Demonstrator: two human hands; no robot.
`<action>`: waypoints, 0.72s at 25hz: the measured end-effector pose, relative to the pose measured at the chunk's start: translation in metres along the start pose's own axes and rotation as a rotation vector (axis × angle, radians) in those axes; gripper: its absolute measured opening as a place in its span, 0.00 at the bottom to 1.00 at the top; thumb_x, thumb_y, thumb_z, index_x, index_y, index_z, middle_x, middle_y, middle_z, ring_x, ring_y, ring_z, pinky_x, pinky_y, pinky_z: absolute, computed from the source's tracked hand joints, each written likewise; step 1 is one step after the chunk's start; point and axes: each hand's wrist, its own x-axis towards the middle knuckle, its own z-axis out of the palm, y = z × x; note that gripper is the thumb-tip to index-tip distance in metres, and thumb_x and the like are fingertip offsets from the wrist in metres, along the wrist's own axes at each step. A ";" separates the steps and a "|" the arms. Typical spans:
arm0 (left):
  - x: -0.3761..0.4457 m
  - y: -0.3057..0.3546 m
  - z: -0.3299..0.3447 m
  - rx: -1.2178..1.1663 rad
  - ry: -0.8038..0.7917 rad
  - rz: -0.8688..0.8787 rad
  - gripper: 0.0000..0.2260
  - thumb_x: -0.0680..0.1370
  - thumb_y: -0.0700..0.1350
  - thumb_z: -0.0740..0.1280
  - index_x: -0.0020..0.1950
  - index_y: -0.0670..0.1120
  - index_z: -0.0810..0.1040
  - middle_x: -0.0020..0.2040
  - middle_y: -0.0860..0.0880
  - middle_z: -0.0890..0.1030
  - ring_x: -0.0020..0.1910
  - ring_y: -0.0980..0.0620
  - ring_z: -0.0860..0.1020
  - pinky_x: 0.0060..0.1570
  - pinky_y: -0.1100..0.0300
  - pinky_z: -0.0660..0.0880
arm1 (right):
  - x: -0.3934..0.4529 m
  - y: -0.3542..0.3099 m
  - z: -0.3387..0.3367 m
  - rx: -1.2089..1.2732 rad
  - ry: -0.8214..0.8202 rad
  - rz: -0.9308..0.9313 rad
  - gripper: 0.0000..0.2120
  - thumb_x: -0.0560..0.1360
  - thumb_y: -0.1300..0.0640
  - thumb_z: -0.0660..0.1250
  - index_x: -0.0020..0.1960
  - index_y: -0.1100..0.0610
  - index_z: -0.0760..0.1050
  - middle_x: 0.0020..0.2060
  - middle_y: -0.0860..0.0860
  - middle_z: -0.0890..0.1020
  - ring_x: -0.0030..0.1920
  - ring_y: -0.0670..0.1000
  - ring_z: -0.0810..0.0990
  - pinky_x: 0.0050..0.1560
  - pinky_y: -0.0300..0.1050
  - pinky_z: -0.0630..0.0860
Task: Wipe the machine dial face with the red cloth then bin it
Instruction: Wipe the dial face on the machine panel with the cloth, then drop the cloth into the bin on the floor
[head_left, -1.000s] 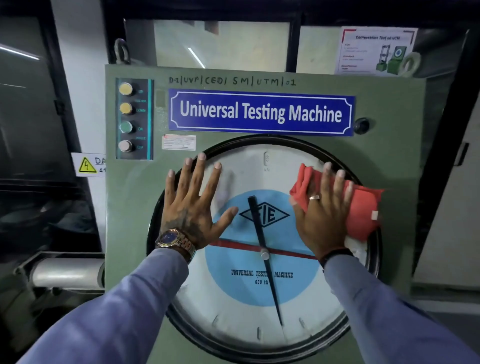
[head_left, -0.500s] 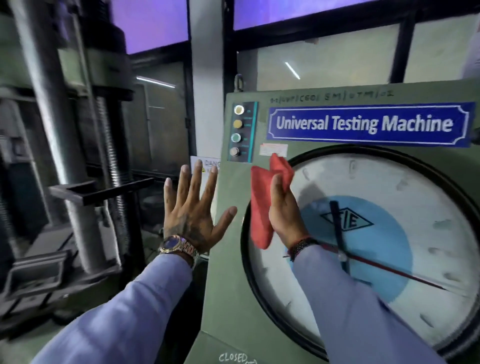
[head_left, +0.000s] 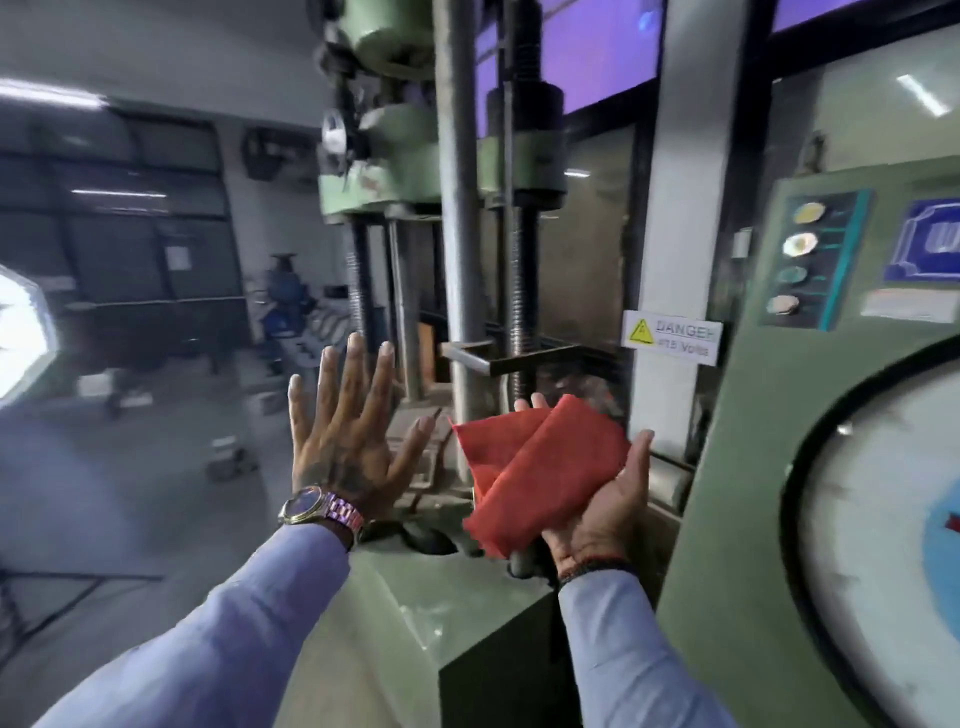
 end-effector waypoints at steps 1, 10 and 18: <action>-0.010 -0.037 -0.008 0.041 -0.003 -0.023 0.41 0.82 0.71 0.48 0.91 0.54 0.51 0.92 0.47 0.47 0.91 0.41 0.47 0.86 0.31 0.43 | -0.007 0.038 0.006 0.039 -0.052 0.068 0.51 0.79 0.23 0.61 0.81 0.66 0.73 0.78 0.69 0.77 0.78 0.71 0.76 0.79 0.72 0.73; -0.124 -0.280 -0.024 0.166 -0.123 -0.111 0.39 0.83 0.70 0.50 0.91 0.53 0.53 0.91 0.45 0.52 0.90 0.39 0.51 0.85 0.29 0.48 | -0.079 0.298 0.007 0.119 -0.246 0.387 0.42 0.82 0.37 0.63 0.84 0.66 0.67 0.84 0.68 0.68 0.83 0.69 0.70 0.81 0.69 0.70; -0.274 -0.373 0.027 0.171 -0.326 -0.113 0.40 0.83 0.71 0.52 0.91 0.53 0.52 0.91 0.44 0.51 0.90 0.38 0.50 0.85 0.28 0.47 | -0.157 0.391 -0.072 -0.025 -0.068 0.510 0.47 0.78 0.36 0.67 0.85 0.67 0.63 0.84 0.68 0.68 0.84 0.71 0.66 0.87 0.74 0.54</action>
